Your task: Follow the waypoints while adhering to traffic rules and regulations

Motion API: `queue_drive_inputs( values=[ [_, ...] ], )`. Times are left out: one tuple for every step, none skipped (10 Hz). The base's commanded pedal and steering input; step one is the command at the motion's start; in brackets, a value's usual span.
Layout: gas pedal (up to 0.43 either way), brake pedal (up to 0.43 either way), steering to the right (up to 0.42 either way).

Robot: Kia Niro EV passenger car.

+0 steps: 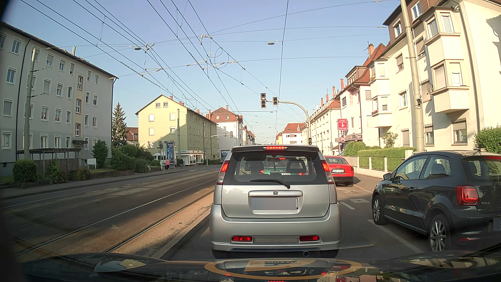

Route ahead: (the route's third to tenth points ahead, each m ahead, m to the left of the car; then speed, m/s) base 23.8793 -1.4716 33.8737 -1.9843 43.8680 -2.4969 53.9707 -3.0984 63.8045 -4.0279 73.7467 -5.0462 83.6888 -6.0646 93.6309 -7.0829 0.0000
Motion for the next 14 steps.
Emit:
queue_drive_inputs(
  values=[
    [0.0,0.104,-0.002],
    [0.0,0.098,-0.002],
    [0.0,0.098,-0.002],
    [0.0,0.098,-0.002],
    [0.0,0.104,-0.002],
    [0.0,0.104,-0.002],
    [0.0,0.104,-0.002],
    [0.0,0.11,-0.002],
    [0.0,0.116,-0.002],
    [0.0,0.116,-0.002],
    [0.0,0.122,-0.002],
    [0.0,0.128,-0.002],
    [0.0,0.128,-0.002],
    [0.0,0.128,-0.002]
  ],
)
